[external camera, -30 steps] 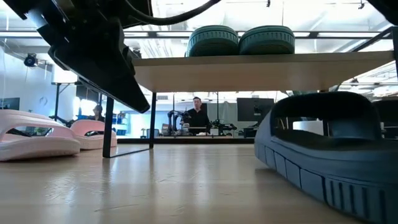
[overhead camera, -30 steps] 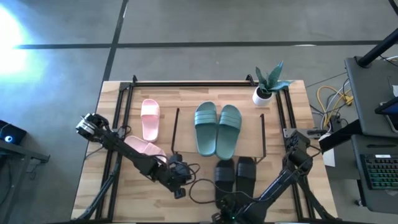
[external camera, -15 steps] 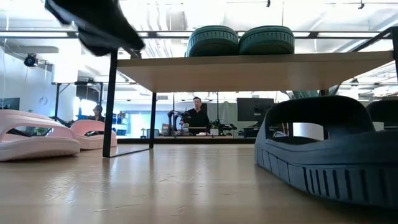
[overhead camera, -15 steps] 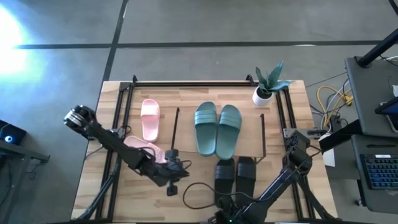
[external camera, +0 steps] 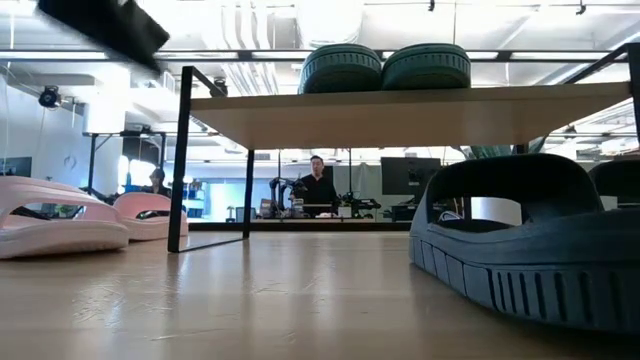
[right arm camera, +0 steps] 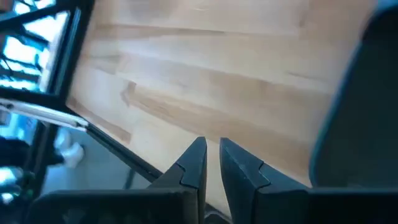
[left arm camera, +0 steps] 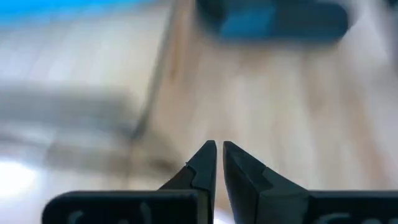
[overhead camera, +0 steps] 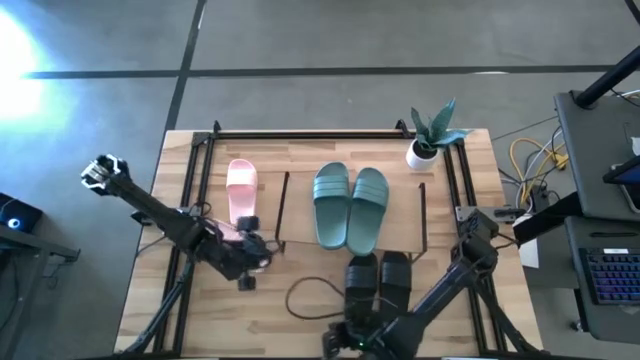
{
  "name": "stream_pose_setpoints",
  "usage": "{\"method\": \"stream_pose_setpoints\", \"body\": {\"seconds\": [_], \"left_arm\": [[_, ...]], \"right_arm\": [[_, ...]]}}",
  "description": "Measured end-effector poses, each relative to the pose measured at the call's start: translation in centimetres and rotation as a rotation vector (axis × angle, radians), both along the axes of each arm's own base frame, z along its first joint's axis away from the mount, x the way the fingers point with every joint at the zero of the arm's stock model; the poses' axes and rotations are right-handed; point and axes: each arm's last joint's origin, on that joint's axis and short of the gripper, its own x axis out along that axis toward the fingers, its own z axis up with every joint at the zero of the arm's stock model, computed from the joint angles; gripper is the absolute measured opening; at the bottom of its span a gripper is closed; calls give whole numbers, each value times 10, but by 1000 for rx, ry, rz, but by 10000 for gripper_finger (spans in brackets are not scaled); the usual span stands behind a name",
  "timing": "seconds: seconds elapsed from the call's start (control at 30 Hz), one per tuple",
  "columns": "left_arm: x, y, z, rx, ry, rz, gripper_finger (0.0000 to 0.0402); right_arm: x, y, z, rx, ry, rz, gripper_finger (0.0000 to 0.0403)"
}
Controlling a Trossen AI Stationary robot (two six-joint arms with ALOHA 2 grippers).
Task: Pick and place slides into the shelf
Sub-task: Put the bottom pink slide under the shelf
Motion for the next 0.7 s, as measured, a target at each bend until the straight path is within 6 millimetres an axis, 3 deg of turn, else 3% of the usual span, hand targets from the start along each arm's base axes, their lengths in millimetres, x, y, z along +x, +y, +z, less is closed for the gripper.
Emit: {"method": "stream_pose_setpoints", "body": {"seconds": [0.17, 0.27, 0.4, 0.53, 0.7], "left_arm": [[-44, 27, 2, -59, 237, 196, 15], [-66, 40, 9, -82, 273, 274, 15], [-82, 50, 20, -138, 217, 280, 15], [-95, 58, 25, -163, 199, 292, 15], [-115, 70, 18, -201, 286, 480, 15]], "right_arm": [[14, -14, 1, -1, 108, 127, 38], [21, -21, 1, 33, 116, 117, 38], [29, -19, 7, 86, 42, 100, 38], [22, -10, 12, 84, 23, 108, 38], [17, -10, 9, 82, 90, 130, 38]]}}
